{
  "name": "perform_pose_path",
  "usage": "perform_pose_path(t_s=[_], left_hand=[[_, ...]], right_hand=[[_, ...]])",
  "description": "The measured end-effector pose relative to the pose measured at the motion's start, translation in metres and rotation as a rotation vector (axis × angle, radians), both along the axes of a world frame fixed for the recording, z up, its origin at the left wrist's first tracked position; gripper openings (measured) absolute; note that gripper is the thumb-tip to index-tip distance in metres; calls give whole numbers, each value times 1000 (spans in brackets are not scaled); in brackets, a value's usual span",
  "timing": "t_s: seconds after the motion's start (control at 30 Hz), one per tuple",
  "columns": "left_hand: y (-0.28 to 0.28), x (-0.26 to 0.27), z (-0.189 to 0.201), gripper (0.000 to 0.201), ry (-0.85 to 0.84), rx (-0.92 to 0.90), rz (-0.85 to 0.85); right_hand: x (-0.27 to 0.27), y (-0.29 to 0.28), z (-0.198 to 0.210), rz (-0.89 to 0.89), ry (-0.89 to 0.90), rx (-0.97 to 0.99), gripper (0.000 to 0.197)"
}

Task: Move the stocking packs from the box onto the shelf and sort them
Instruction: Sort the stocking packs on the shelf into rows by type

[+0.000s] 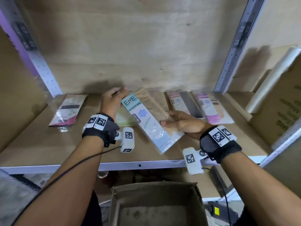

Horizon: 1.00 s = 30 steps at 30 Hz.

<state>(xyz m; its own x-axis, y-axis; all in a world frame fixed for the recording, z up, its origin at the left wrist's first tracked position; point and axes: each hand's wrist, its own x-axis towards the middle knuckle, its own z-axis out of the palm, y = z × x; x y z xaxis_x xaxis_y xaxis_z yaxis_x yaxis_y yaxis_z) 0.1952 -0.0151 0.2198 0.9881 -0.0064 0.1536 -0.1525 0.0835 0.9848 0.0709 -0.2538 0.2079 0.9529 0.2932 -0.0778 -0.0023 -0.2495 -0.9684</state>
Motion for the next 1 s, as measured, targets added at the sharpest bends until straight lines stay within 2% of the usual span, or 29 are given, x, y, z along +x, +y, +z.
perform_pose_path(t_s=[0.1, 0.17, 0.23, 0.33, 0.5, 0.57, 0.67, 0.73, 0.83, 1.0], left_hand=[[6, 7, -6, 18, -22, 83, -31], [6, 11, -7, 22, -47, 155, -63], [5, 12, -10, 30, -55, 240, -82], [1, 9, -14, 41, -45, 320, -123], [-1, -3, -7, 54, -14, 385, -161], [0, -11, -3, 53, 57, 354, -219], [2, -23, 3, 38, 221, 192, -358], [2, -29, 4, 42, 294, 167, -433], [1, -35, 4, 54, 300, 242, -490], [-2, -39, 0, 46, 328, 149, -491]], right_hand=[[-1, -10, 1, -11, 32, -34, 48], [-1, -17, 0, -9, 59, -69, 48], [-3, -24, 0, 2, 90, -111, 47], [-9, -33, 2, -2, 148, -127, 58], [-16, -35, 4, 95, 146, -119, 44], [-19, -36, 4, 102, 121, -128, 43], [-23, -37, 4, 108, 98, -134, 43], [-24, -37, 4, 98, 109, -109, 43], [-26, -39, 2, 111, 125, -98, 41], [-28, -43, 0, 99, 125, -48, 40]])
